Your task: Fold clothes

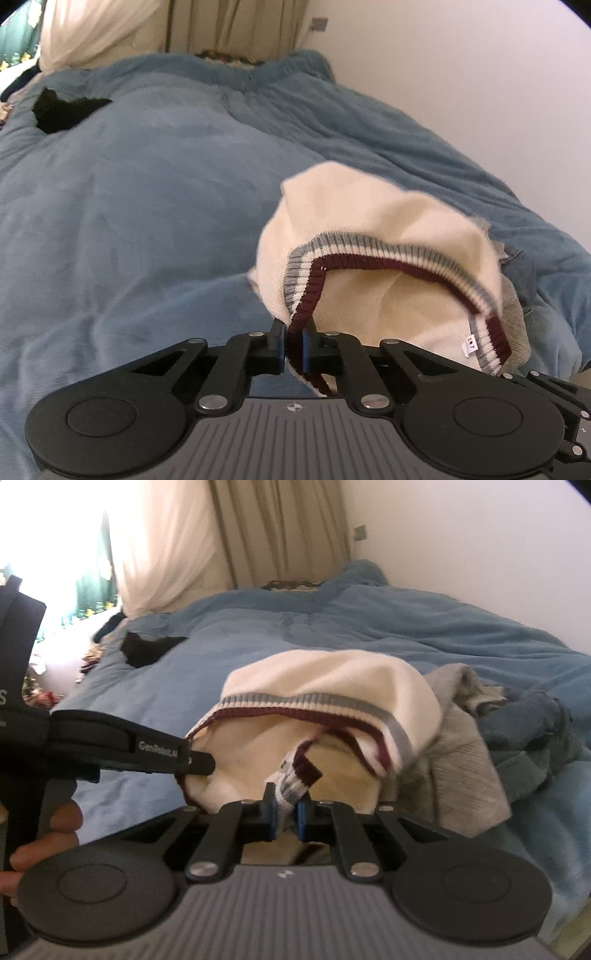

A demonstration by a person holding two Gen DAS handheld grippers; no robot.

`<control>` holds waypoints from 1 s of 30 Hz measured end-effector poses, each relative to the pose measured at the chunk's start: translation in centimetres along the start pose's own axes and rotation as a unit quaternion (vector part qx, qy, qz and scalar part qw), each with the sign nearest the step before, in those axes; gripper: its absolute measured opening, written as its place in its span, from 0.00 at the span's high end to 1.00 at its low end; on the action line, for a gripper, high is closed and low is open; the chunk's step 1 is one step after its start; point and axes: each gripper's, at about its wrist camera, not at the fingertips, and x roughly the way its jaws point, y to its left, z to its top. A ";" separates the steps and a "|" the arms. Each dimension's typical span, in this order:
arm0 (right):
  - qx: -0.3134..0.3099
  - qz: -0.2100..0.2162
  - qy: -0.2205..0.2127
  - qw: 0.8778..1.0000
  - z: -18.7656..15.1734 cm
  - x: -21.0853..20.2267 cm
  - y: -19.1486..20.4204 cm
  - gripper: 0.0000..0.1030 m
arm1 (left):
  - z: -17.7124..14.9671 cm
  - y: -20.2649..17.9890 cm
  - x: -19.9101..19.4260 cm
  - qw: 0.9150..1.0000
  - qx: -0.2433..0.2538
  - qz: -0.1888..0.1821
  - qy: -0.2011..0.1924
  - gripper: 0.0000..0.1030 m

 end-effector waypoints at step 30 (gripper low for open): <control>-0.182 0.213 0.101 0.955 -9.1 -10.1 38.9 0.89 | -11.6 26.6 -22.7 0.975 -0.158 0.134 -0.085 0.99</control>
